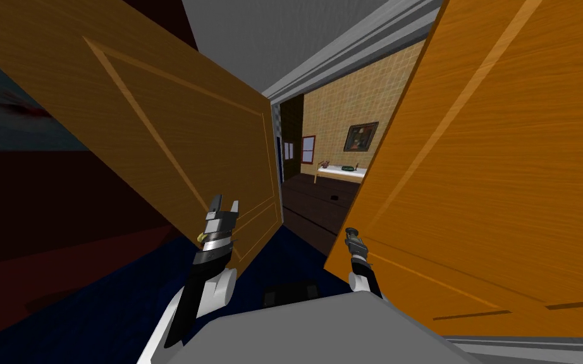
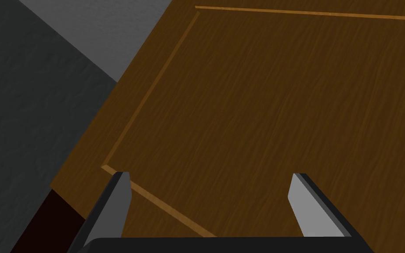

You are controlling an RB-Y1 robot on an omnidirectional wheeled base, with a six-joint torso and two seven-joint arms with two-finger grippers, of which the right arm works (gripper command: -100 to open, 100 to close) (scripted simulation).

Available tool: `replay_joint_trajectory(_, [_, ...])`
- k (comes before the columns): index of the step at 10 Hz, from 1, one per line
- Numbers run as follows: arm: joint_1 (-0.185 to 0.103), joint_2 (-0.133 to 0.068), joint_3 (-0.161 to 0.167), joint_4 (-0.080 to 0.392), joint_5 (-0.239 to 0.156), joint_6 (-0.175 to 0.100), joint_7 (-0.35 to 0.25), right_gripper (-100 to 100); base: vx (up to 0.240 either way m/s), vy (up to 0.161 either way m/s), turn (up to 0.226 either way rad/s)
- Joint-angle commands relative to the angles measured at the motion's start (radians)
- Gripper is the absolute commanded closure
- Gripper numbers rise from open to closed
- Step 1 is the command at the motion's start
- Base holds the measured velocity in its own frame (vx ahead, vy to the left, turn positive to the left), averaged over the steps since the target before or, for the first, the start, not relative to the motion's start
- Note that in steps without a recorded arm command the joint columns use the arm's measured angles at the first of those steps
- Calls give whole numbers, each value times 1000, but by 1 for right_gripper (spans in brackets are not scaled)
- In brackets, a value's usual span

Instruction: Pull the door open

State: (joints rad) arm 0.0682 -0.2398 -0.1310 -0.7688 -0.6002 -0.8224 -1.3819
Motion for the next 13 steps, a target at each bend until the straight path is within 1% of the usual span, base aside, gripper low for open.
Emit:
replay_joint_trajectory(1, [0,3,3,0,1,1,0,100,-15,0,16])
replay_joint_trajectory(4, [0,3,3,0,1,1,0,100,-3,1,1])
replay_joint_trajectory(5, [4,-4,15,-3,8,2,-12,100,-129,-32,71])
replay_joint_trajectory(6, [5,-6,20,-5,10,2,-16,100,-176,-18,94])
replay_joint_trajectory(9, [15,-20,55,-15,29,3,-50,100,-205,8,80])
replay_joint_trajectory(10, [20,-28,75,-21,39,3,-69,100,-244,18,121])
replay_joint_trajectory(13, [31,-46,120,-35,63,3,-111,100,-260,-1,118])
